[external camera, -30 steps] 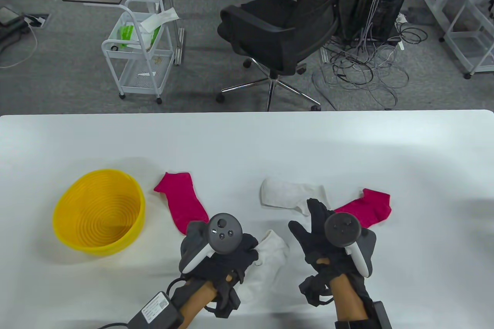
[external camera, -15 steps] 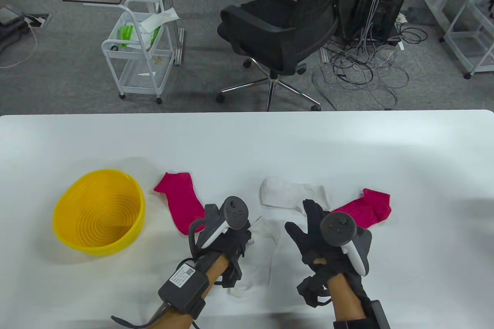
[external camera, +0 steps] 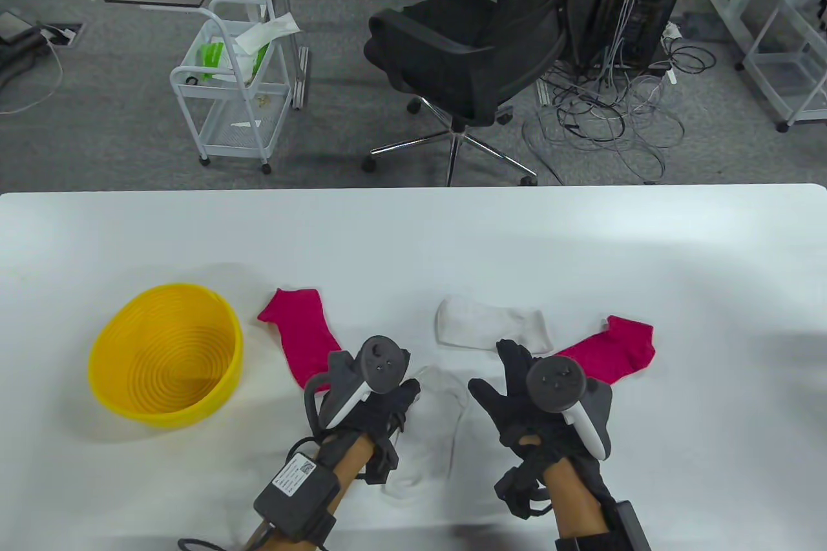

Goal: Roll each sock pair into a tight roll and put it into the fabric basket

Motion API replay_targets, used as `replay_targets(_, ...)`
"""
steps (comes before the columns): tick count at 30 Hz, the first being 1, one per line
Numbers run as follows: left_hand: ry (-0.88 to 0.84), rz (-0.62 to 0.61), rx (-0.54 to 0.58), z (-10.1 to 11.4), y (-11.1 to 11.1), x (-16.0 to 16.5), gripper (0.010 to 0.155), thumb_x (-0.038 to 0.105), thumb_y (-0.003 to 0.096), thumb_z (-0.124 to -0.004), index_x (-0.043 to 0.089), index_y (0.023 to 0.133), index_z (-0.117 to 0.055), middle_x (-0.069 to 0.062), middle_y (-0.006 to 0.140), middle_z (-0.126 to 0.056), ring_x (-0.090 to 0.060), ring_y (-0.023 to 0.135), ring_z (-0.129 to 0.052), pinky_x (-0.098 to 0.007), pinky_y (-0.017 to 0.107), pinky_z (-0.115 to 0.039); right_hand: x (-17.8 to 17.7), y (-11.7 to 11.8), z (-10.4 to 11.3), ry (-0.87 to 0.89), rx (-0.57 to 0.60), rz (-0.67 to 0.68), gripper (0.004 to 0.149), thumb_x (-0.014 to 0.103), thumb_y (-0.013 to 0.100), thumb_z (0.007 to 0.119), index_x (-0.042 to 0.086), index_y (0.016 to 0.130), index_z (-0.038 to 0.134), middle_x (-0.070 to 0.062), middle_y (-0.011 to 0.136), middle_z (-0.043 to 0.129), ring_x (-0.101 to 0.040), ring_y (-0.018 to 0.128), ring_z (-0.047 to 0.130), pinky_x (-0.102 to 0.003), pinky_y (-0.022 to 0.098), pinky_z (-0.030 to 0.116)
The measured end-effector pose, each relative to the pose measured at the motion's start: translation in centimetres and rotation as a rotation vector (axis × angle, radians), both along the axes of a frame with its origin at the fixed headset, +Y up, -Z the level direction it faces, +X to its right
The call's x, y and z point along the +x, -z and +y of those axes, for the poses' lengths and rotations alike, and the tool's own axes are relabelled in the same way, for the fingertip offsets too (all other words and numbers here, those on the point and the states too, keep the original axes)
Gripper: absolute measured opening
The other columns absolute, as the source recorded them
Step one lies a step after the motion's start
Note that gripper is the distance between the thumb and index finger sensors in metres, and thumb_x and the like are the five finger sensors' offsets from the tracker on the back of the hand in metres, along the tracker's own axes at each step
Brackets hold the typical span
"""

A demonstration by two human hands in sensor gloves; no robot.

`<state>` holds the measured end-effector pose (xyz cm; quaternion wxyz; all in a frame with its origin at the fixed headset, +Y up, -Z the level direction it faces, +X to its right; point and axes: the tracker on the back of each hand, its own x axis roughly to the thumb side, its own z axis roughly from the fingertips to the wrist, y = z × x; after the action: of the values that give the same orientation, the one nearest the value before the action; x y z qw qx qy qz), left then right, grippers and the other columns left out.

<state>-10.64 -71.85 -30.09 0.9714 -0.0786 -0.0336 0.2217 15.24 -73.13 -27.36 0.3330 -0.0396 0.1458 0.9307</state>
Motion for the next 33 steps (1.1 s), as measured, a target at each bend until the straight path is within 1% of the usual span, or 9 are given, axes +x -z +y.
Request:
replay_targets(2, -0.113, -0.025, -0.02, 0.9, -1.1, -0.9, 0.065, 0.053, 0.0379, -0.076, 0.03, 0.098, -0.068, -0.005, 0.107, -0.065, -0.03, 0.094, -0.078, -0.054, 0.066, -0.063, -0.3, -0.1, -0.1, -0.003, -0.007, 0.016, 0.091, 0.079, 0.035, 0.056, 0.035, 0.108, 0.025, -0.001, 0.12, 0.031, -0.04, 0.111, 0.026, -0.068, 0.072, 0.036)
replay_targets(6, -0.253, -0.031, -0.028, 1.4, -3.3, -2.1, 0.068, 0.054, 0.0389, -0.074, 0.03, 0.102, -0.06, -0.006, 0.113, -0.046, -0.033, 0.103, -0.062, -0.058, 0.07, -0.051, -0.6, -0.2, 0.1, 0.008, -0.003, 0.033, 0.09, 0.079, 0.035, 0.056, 0.034, 0.108, 0.027, -0.002, 0.12, 0.032, -0.04, 0.111, 0.027, -0.069, 0.072, 0.036)
replay_targets(9, -0.313, -0.046, -0.057, 1.6, -4.8, -2.6, 0.072, 0.056, 0.0391, -0.073, 0.031, 0.103, -0.055, -0.007, 0.114, -0.043, -0.034, 0.104, -0.059, -0.059, 0.07, -0.049, -0.9, -0.3, 0.2, 0.007, 0.0, 0.042, 0.09, 0.079, 0.035, 0.056, 0.034, 0.108, 0.027, -0.002, 0.12, 0.031, -0.04, 0.111, 0.027, -0.069, 0.072, 0.036)
replay_targets(12, -0.384, -0.072, -0.081, 1.9, -5.5, -2.6, 0.072, 0.057, 0.0396, -0.073, 0.03, 0.104, -0.054, -0.007, 0.114, -0.042, -0.034, 0.105, -0.056, -0.059, 0.071, -0.048, -1.2, -0.3, 0.1, -0.01, -0.001, 0.053, 0.09, 0.079, 0.035, 0.056, 0.035, 0.108, 0.027, -0.002, 0.12, 0.032, -0.04, 0.111, 0.027, -0.069, 0.072, 0.036)
replay_targets(18, -0.426, -0.119, -0.116, 1.9, -5.8, -2.4, 0.072, 0.057, 0.0401, -0.072, 0.029, 0.104, -0.055, -0.007, 0.114, -0.042, -0.034, 0.106, -0.053, -0.057, 0.073, -0.043, -1.6, -0.7, 0.5, 0.001, 0.01, 0.105, 0.09, 0.079, 0.035, 0.057, 0.034, 0.108, 0.029, -0.003, 0.119, 0.032, -0.041, 0.111, 0.026, -0.069, 0.072, 0.036)
replay_targets(24, -0.4, -0.111, -0.123, 1.1, -5.6, -2.6, 0.074, 0.058, 0.0396, -0.072, 0.03, 0.105, -0.049, -0.005, 0.115, -0.035, -0.033, 0.109, -0.044, -0.057, 0.074, -0.037, -1.4, -1.4, 2.7, 0.027, 0.114, 0.104, 0.088, 0.077, 0.037, 0.058, 0.032, 0.108, 0.033, -0.005, 0.118, 0.036, -0.042, 0.11, 0.031, -0.068, 0.071, 0.041)
replay_targets(27, -0.387, -0.102, -0.15, 0.7, -5.4, -2.8, 0.076, 0.058, 0.0397, -0.072, 0.032, 0.106, -0.043, -0.005, 0.116, -0.031, -0.033, 0.11, -0.038, -0.058, 0.074, -0.033, -0.6, -1.3, 4.7, 0.014, 0.185, 0.032, 0.083, 0.073, 0.039, 0.06, 0.03, 0.108, 0.041, -0.006, 0.117, 0.043, -0.042, 0.109, 0.038, -0.068, 0.07, 0.044)
replay_targets(30, -0.394, -0.106, -0.163, 0.5, -5.3, -2.8, 0.08, 0.06, 0.0394, -0.07, 0.034, 0.106, -0.035, -0.004, 0.116, -0.026, -0.032, 0.111, -0.032, -0.057, 0.074, -0.029, 0.3, -0.7, 6.5, 0.006, 0.203, -0.021, 0.081, 0.072, 0.039, 0.061, 0.031, 0.107, 0.045, -0.004, 0.117, 0.049, -0.039, 0.109, 0.047, -0.065, 0.071, 0.05)
replay_targets(33, -0.396, -0.114, -0.174, 0.6, -5.4, -2.7, 0.081, 0.061, 0.0397, -0.07, 0.035, 0.106, -0.031, -0.004, 0.115, -0.023, -0.032, 0.111, -0.028, -0.056, 0.074, -0.026, 1.1, 0.9, 7.7, -0.01, 0.183, -0.081, 0.078, 0.069, 0.04, 0.065, 0.031, 0.106, 0.05, -0.003, 0.115, 0.054, -0.038, 0.107, 0.057, -0.062, 0.071, 0.055)
